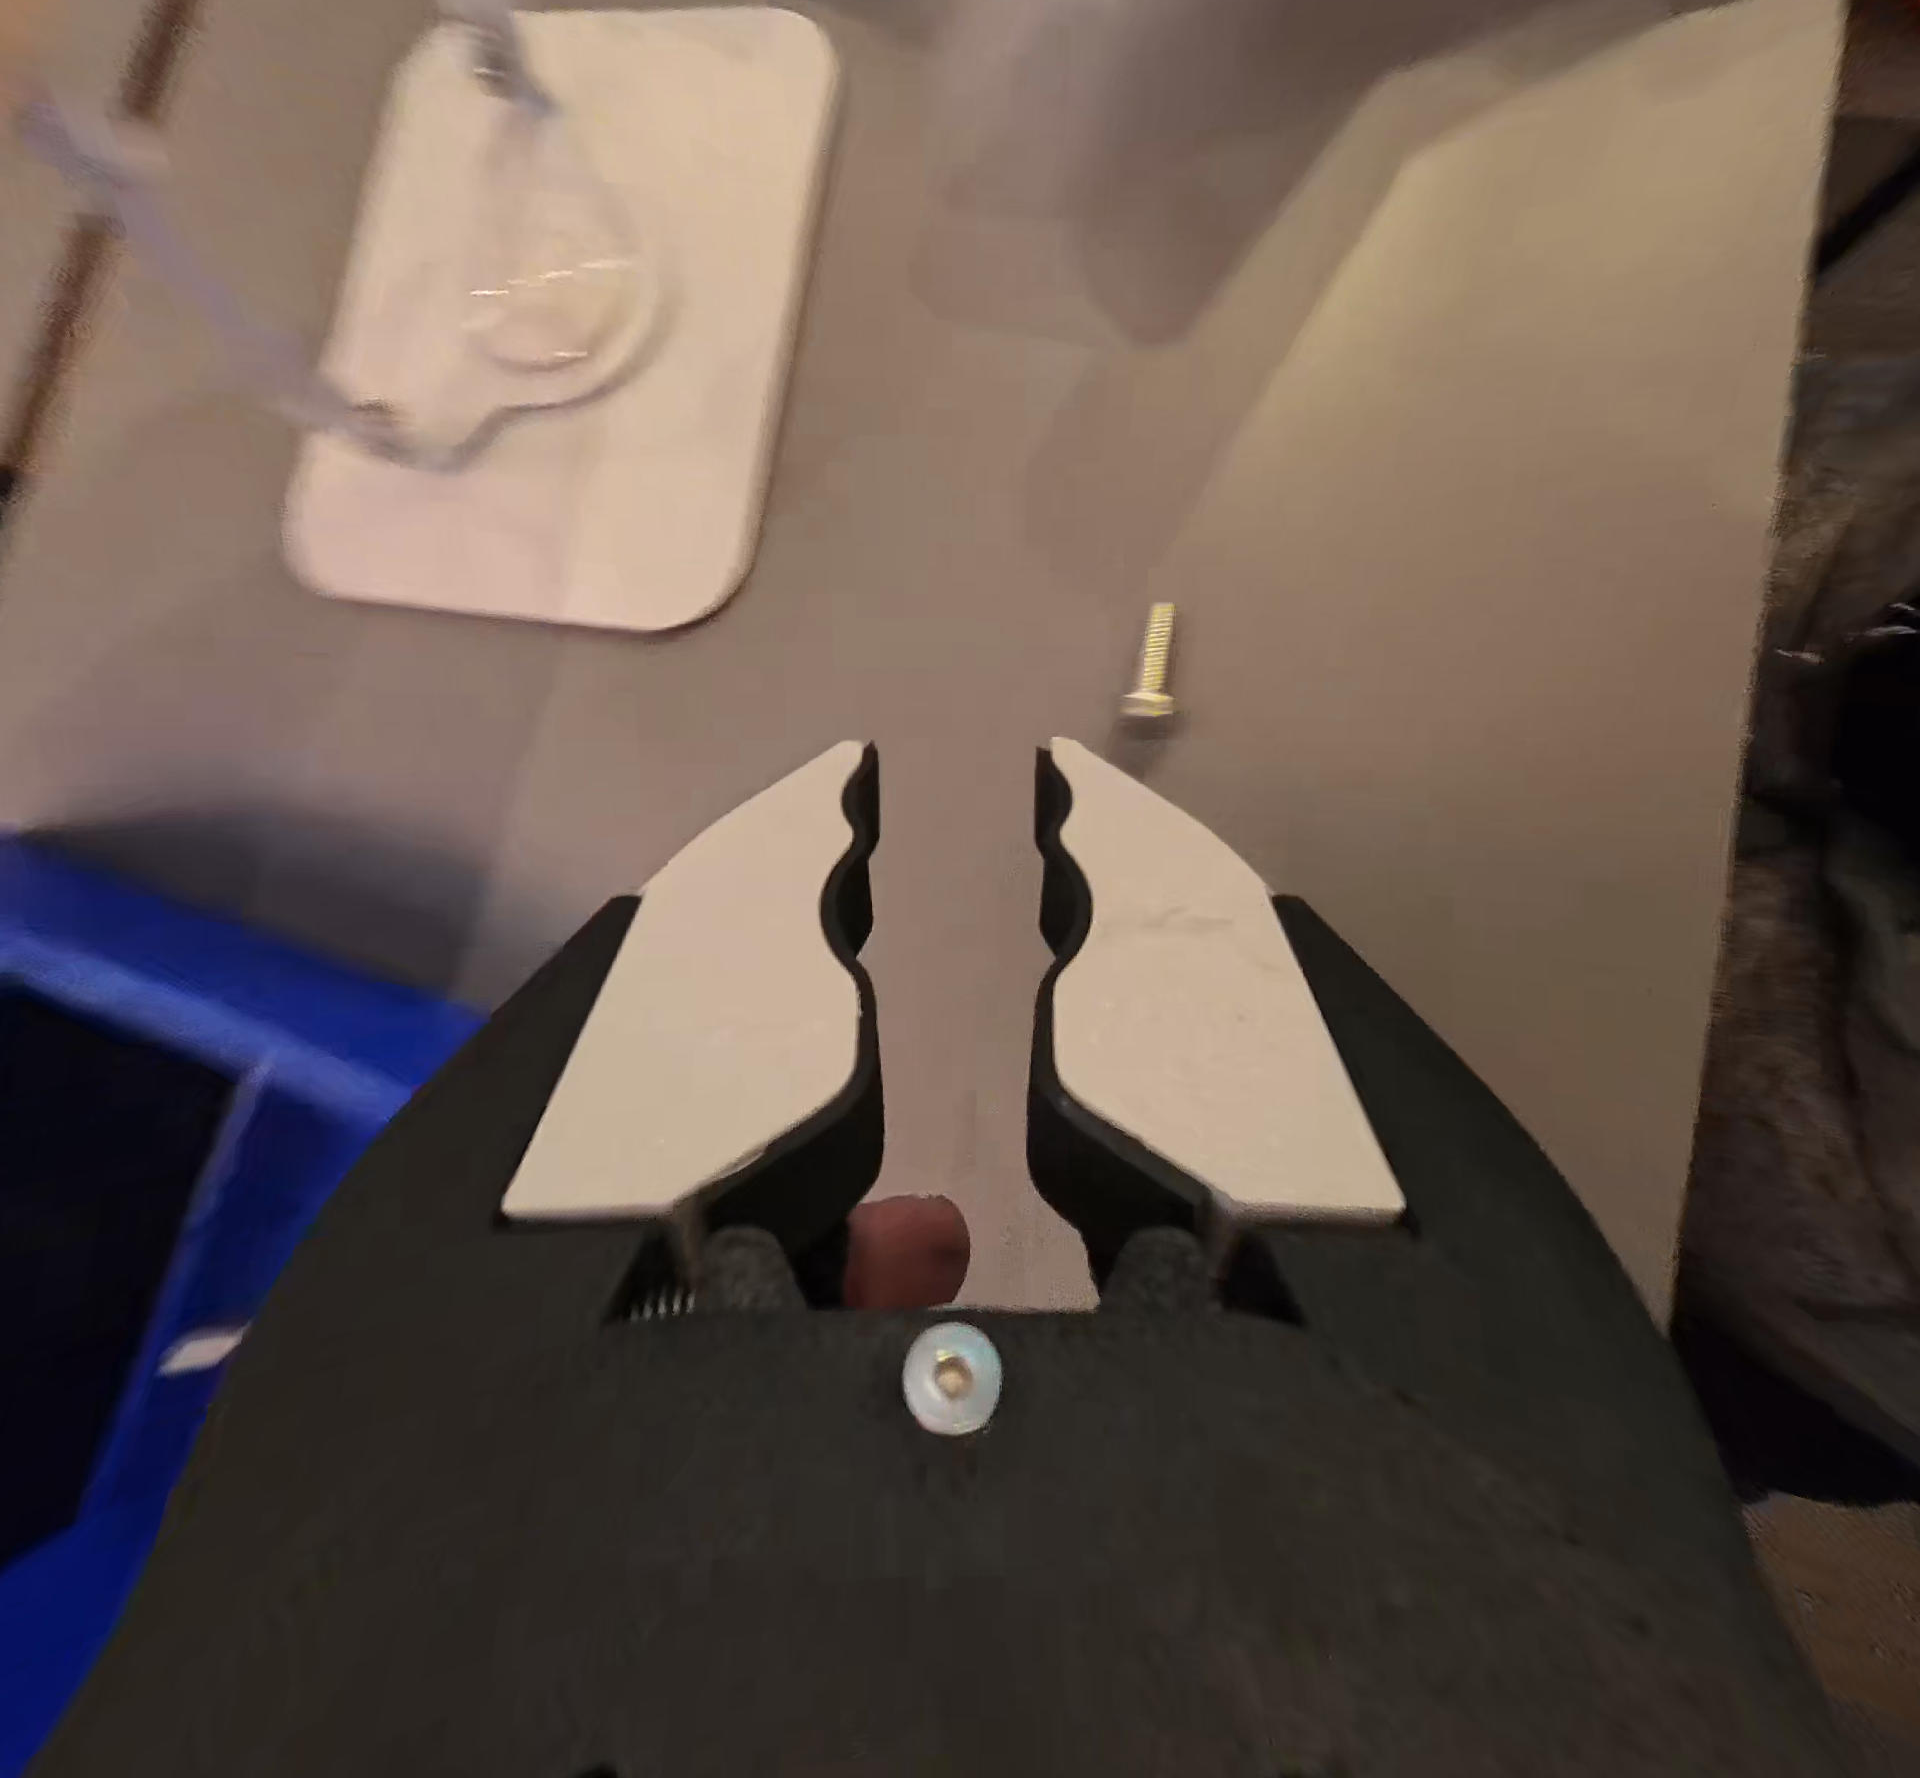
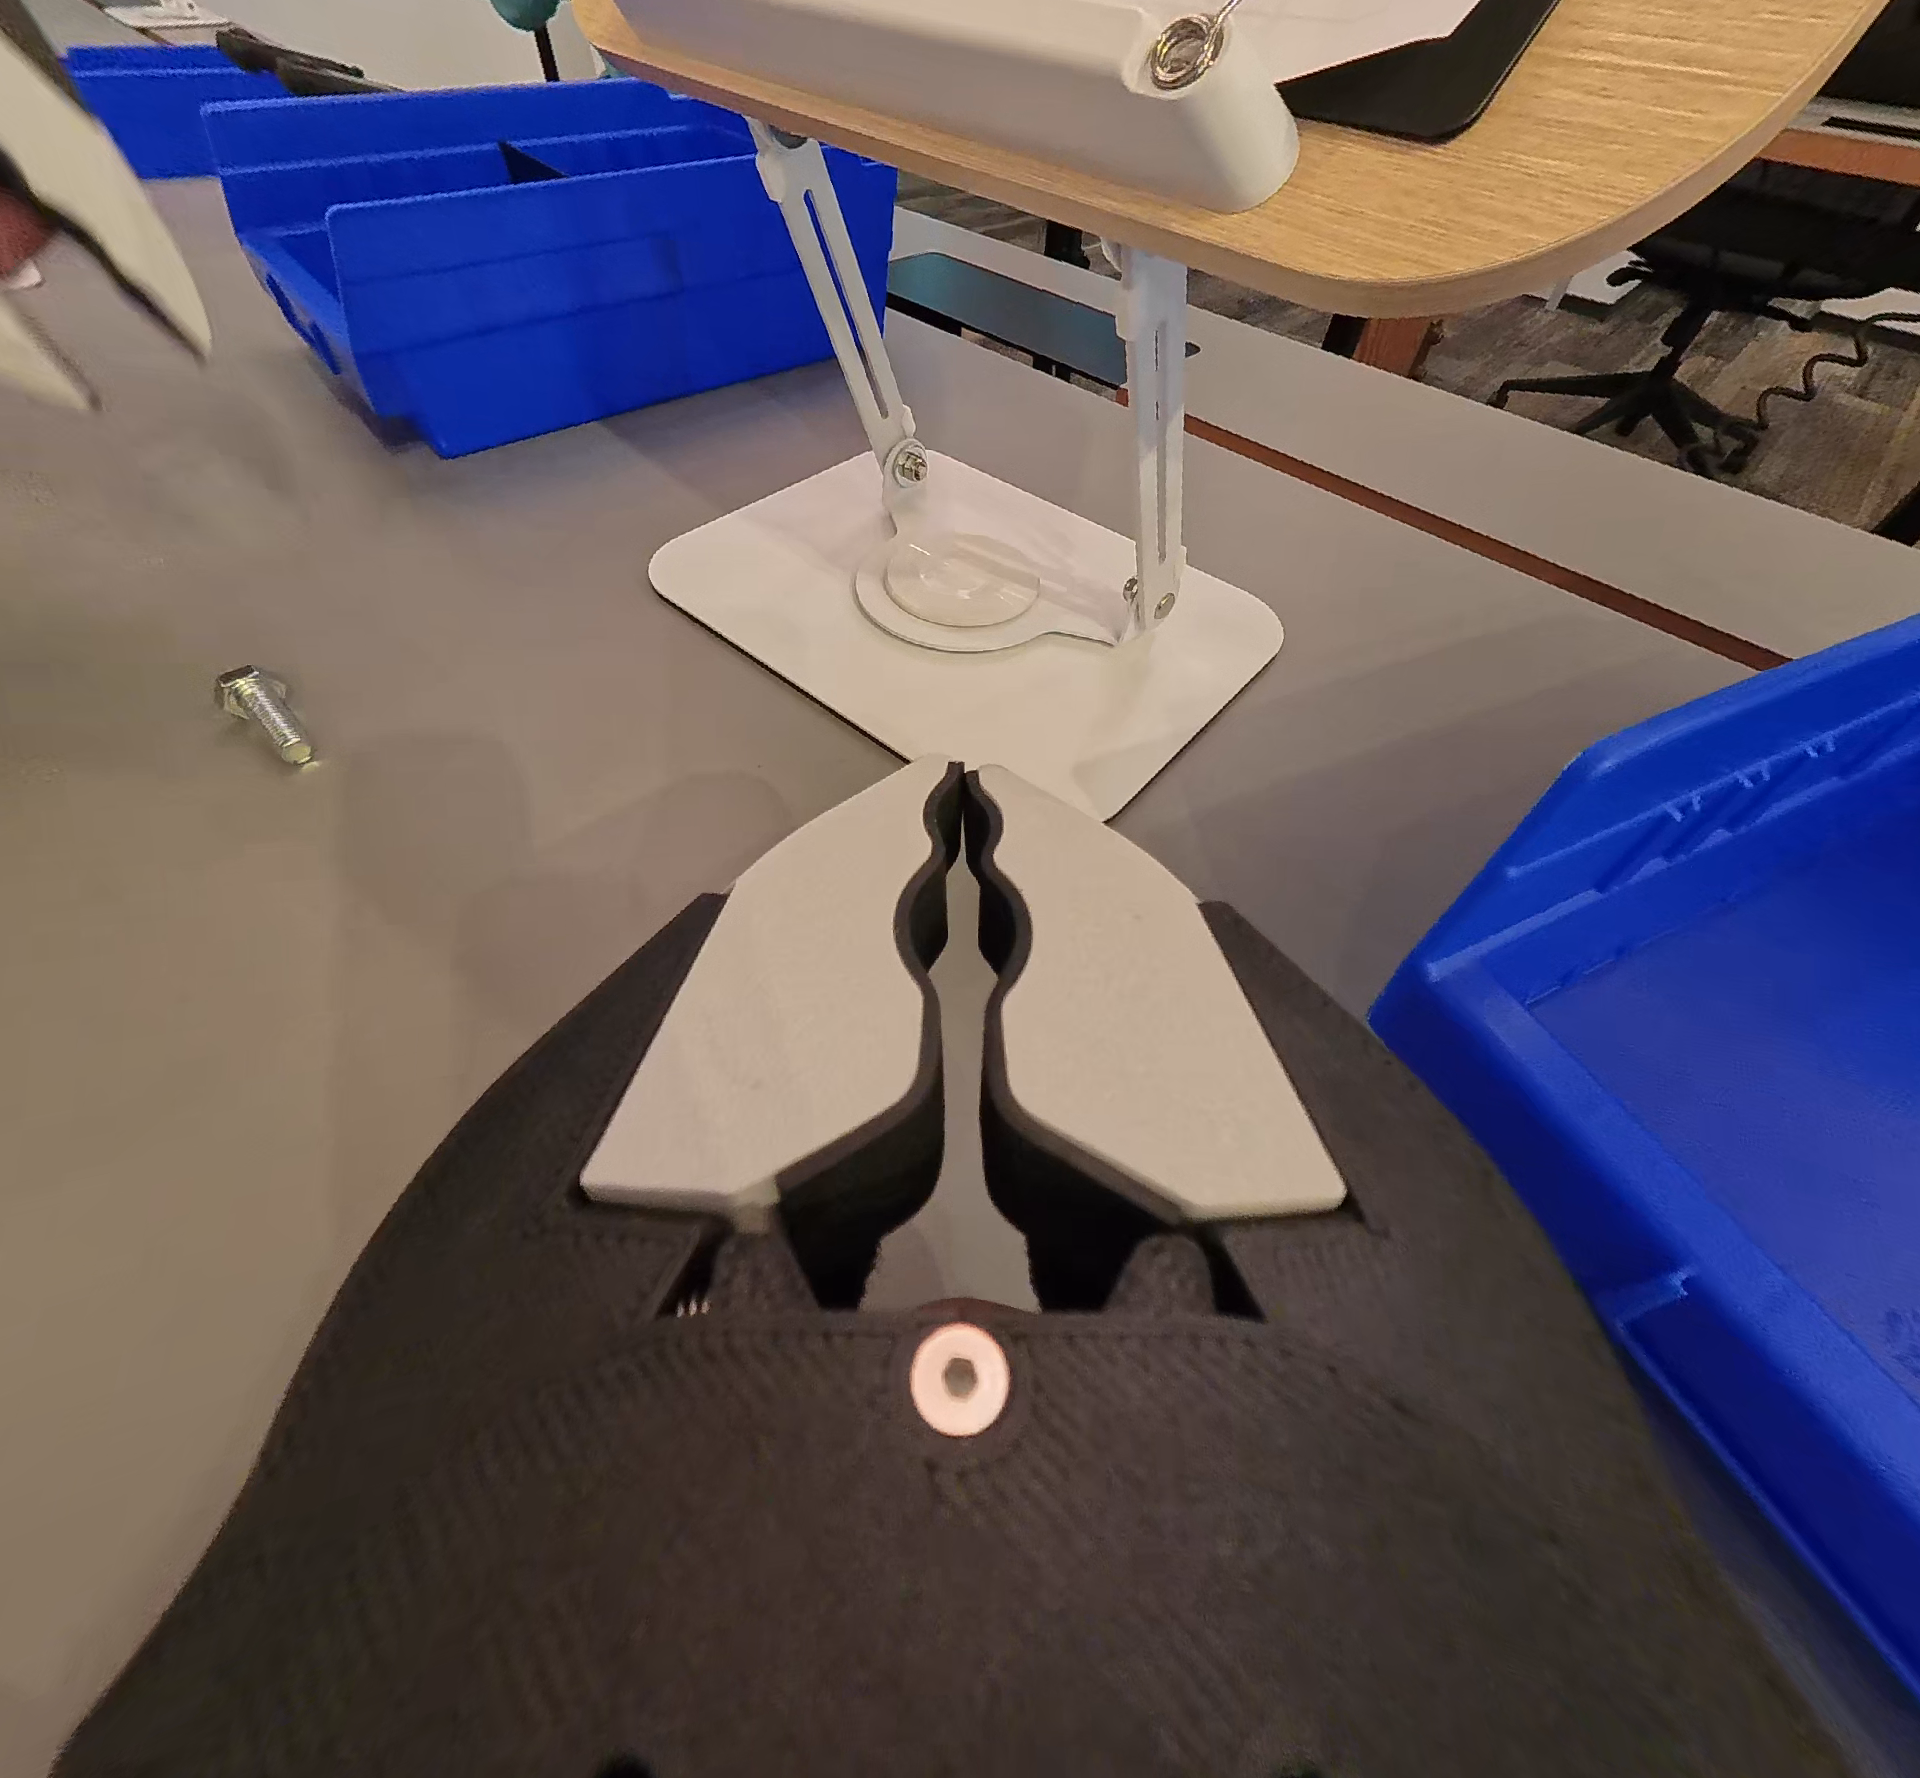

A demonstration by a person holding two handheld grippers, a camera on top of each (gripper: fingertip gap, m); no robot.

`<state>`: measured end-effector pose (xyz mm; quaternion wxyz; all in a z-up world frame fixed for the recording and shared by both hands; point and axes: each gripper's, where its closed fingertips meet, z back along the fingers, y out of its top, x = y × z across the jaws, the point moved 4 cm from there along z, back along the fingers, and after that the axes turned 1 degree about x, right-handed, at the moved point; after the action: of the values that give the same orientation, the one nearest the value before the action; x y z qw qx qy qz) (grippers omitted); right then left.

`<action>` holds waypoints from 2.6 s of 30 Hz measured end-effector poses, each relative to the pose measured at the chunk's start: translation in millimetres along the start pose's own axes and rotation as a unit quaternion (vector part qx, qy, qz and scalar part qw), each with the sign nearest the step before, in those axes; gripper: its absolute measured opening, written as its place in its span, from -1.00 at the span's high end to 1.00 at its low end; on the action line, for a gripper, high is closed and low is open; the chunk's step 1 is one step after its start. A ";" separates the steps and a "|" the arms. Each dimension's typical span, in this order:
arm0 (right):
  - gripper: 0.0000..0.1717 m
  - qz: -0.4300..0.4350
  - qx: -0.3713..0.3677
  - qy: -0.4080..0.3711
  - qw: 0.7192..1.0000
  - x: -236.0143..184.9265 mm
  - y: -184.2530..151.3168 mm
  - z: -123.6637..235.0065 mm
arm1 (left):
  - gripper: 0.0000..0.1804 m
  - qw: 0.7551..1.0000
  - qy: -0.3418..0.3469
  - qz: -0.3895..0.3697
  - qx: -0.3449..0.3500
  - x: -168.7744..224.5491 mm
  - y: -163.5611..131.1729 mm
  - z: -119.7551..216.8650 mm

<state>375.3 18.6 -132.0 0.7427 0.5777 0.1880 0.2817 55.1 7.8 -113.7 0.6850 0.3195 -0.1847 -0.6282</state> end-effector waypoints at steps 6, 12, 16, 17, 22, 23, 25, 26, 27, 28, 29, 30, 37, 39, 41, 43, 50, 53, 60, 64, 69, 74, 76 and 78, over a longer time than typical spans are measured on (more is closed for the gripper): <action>1.00 -0.002 -0.002 0.000 1.000 0.3 -1.2 -0.9 | 0.77 0.984 0.154 0.090 0.010 -126.2 -5.6 74.8; 1.00 -0.006 -0.005 -0.006 1.000 3.4 -3.3 -0.5 | 0.78 0.956 0.200 0.202 -0.071 -244.2 -44.3 52.9; 1.00 -0.006 -0.007 -0.006 1.000 3.9 -3.8 -0.6 | 0.78 0.929 0.207 0.267 -0.154 -291.7 -89.3 20.5; 1.00 -0.007 -0.007 -0.005 1.000 4.0 -3.8 -0.7 | 0.76 0.920 0.207 0.282 -0.176 -299.2 -100.7 13.4; 1.00 -0.010 -0.004 0.002 1.000 3.1 -2.8 -0.8 | 0.79 0.903 0.202 0.316 -0.211 -323.4 -127.3 -10.2; 1.00 -0.010 -0.003 0.003 1.000 2.8 -2.5 -0.8 | 0.79 0.899 0.201 0.318 -0.226 -325.9 -131.9 -13.6; 1.00 -0.011 -0.001 0.005 1.000 2.5 -1.8 -0.5 | 0.80 0.892 0.194 0.325 -0.246 -328.4 -137.3 -20.0; 1.00 -0.012 0.000 0.006 1.000 2.4 -1.4 -0.4 | 0.80 0.887 0.190 0.328 -0.262 -329.1 -140.2 -22.1; 1.00 -0.013 0.000 0.007 1.000 2.2 -1.2 -0.3 | 0.80 0.884 0.194 0.330 -0.270 -331.5 -141.4 -23.1; 1.00 -0.013 0.001 0.008 1.000 2.1 -1.0 -0.1 | 0.80 0.884 0.194 0.330 -0.270 -333.9 -140.6 -24.6; 1.00 -0.014 0.002 0.009 1.000 1.9 -0.7 0.0 | 0.78 0.883 0.183 0.335 -0.272 -334.5 -140.2 -27.2; 1.00 -0.014 0.002 0.010 1.000 1.7 -0.5 0.1 | 0.76 0.880 0.181 0.339 -0.280 -336.3 -141.2 -28.4; 1.00 -0.016 0.003 0.010 1.000 2.2 -0.5 0.5 | 0.72 0.877 0.152 0.339 -0.304 -344.9 -149.7 -37.8; 1.00 -0.016 0.003 0.011 1.000 2.2 -0.7 0.4 | 0.72 0.881 0.147 0.328 -0.308 -345.8 -151.8 -39.5; 1.00 -0.016 0.002 0.011 1.000 2.2 -0.9 0.0 | 0.72 0.882 0.142 0.329 -0.306 -346.4 -151.1 -39.9; 1.00 -0.016 0.002 0.012 1.000 2.2 -1.1 -0.3 | 0.73 0.883 0.136 0.323 -0.314 -345.4 -151.5 -39.3; 1.00 -0.016 0.000 0.012 1.000 2.4 -1.8 -0.8 | 0.72 0.882 0.122 0.313 -0.332 -340.0 -154.4 -40.5; 1.00 -0.016 -0.001 0.012 1.000 2.5 -2.2 -1.3 | 0.80 0.880 0.123 0.308 -0.338 -341.0 -155.6 -40.4; 1.00 -0.016 -0.001 0.011 1.000 2.7 -2.2 -1.3 | 0.80 0.884 0.121 0.301 -0.336 -339.4 -153.5 -38.8; 1.00 -0.016 0.000 0.012 1.000 2.7 -1.6 -1.0 | 0.80 0.903 0.128 0.290 -0.289 -334.1 -132.7 -26.6; 1.00 -0.015 0.003 0.014 1.000 1.6 -0.3 -0.4 | 0.80 0.934 0.131 0.247 -0.221 -305.6 -95.0 3.7; 1.00 -0.011 0.003 0.015 1.000 0.1 0.4 -0.5 | 0.81 0.959 0.128 0.172 -0.186 -247.5 -53.3 33.4; 1.00 -0.010 0.003 0.014 1.000 0.0 0.5 -0.4 | 0.80 0.969 0.118 0.145 -0.163 -217.6 -35.4 43.1; 1.00 -0.008 0.003 0.013 1.000 -0.1 0.6 -0.4 | 0.82 0.978 0.101 0.116 -0.137 -184.4 -19.0 49.1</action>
<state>374.9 19.0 -131.5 0.7410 0.5742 0.2035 0.2826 -17.4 178.0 -63.3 0.8058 0.2605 -0.0623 -0.5281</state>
